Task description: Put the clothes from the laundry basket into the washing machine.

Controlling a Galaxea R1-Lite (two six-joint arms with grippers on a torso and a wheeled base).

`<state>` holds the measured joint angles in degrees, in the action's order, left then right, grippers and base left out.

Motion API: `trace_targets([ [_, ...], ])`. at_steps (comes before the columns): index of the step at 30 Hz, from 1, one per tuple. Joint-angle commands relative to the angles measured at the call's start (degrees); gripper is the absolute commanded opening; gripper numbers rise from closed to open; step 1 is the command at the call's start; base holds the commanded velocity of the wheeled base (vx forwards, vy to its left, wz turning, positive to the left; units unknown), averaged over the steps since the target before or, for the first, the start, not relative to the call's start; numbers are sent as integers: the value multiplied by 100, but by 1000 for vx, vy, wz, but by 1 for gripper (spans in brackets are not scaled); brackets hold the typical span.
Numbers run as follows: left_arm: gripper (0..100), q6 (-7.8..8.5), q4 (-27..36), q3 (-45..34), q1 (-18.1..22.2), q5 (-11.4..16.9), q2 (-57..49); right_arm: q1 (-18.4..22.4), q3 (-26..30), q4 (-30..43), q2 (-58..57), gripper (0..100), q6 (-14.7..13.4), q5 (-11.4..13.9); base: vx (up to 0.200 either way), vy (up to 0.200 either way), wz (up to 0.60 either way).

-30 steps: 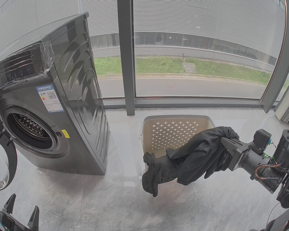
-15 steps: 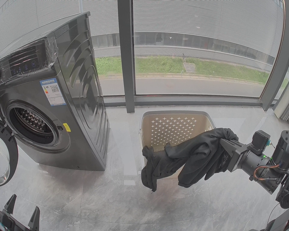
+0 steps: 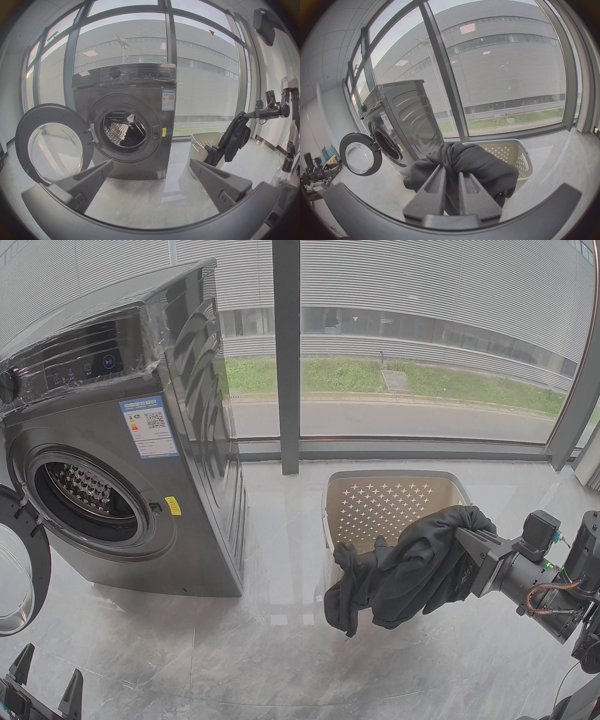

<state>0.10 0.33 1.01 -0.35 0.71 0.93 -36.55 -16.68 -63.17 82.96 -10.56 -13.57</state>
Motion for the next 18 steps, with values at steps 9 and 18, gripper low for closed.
trace_targets([
  [9, 100, -1, 11, -57, -9, 0, -75, -195, -20, -55, 54, 0, 1, 38, 0, 200, 0],
  [18, 100, -1, 11, -57, -9, 0, -75, -441, -29, -81, 168, 0, -52, 91, 0, 200, 0],
])
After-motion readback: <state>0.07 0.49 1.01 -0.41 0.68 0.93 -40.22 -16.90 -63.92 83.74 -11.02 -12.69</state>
